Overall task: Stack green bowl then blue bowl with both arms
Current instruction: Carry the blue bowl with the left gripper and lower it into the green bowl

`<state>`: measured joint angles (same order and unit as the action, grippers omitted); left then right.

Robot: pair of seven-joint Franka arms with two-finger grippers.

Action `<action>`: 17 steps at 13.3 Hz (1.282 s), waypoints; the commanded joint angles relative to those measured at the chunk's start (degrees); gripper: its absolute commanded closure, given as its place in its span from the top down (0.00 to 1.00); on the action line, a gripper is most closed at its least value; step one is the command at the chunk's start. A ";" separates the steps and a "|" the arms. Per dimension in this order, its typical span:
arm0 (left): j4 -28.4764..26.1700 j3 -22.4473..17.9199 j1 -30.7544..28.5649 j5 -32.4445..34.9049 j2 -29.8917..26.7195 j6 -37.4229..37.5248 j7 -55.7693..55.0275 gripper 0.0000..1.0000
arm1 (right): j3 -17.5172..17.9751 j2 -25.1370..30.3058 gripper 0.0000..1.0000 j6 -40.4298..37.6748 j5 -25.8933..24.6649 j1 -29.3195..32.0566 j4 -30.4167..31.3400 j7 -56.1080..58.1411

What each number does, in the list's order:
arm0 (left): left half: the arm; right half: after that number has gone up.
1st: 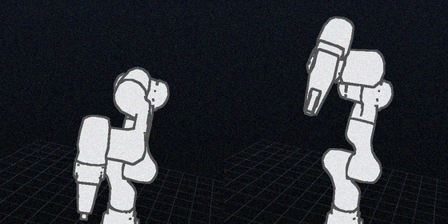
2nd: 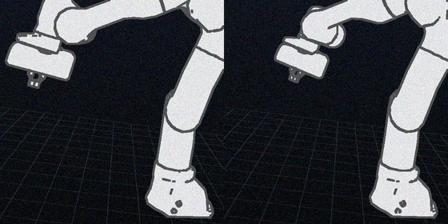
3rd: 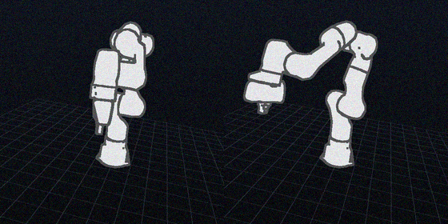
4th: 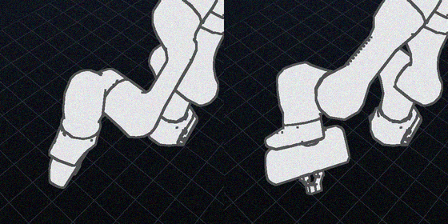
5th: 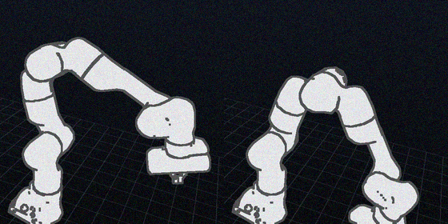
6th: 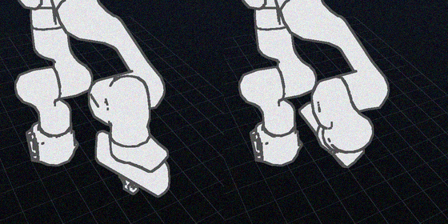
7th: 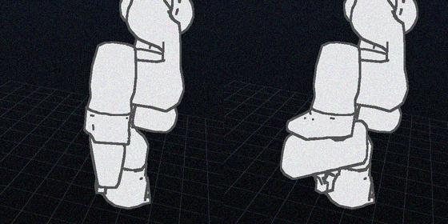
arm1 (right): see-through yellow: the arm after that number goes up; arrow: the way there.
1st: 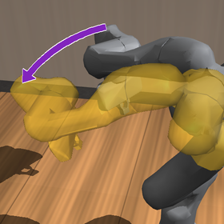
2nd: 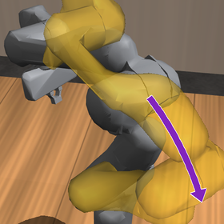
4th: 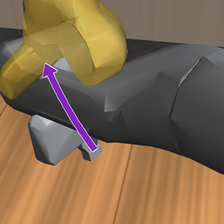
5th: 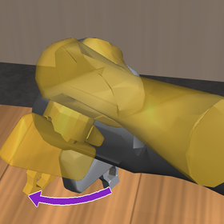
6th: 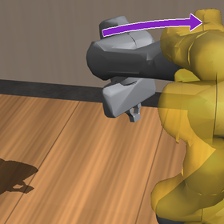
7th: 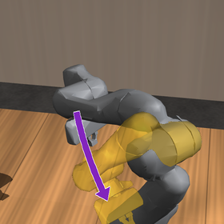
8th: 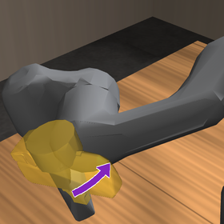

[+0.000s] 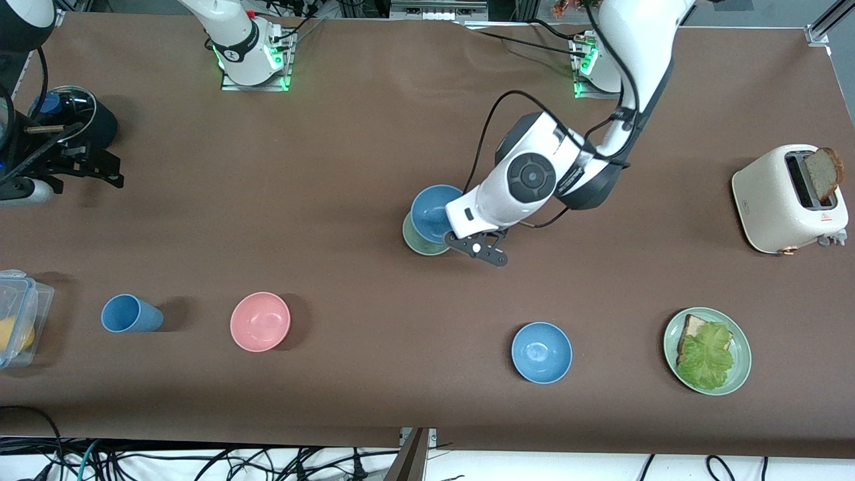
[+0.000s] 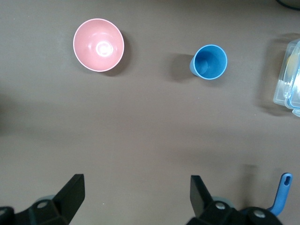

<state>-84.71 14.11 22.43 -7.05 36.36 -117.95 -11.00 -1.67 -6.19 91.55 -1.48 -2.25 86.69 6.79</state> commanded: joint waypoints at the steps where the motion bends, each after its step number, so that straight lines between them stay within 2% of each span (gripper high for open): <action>1: 3.85 -1.19 2.17 0.28 3.10 1.31 0.11 0.00 | 0.26 0.57 0.99 -0.14 -0.46 0.31 0.41 0.68; 4: 3.67 -1.28 3.05 2.48 3.98 1.23 -0.24 0.00 | 0.26 0.48 0.99 -0.05 -0.28 0.23 0.41 0.68; 15: 3.76 -1.80 4.03 2.57 7.59 -2.29 -1.04 0.00 | 0.26 0.39 0.99 -0.05 -0.28 0.40 0.41 1.03; 17: 4.02 -1.80 3.94 2.48 7.85 -2.46 -1.04 0.59 | 0.26 0.39 0.99 -0.05 -0.28 0.40 0.41 1.03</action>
<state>-82.90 12.87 25.52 -6.11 43.00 -120.35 -11.02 -1.66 -6.31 91.56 -1.48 -2.26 86.71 6.96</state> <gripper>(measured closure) 0.885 0.004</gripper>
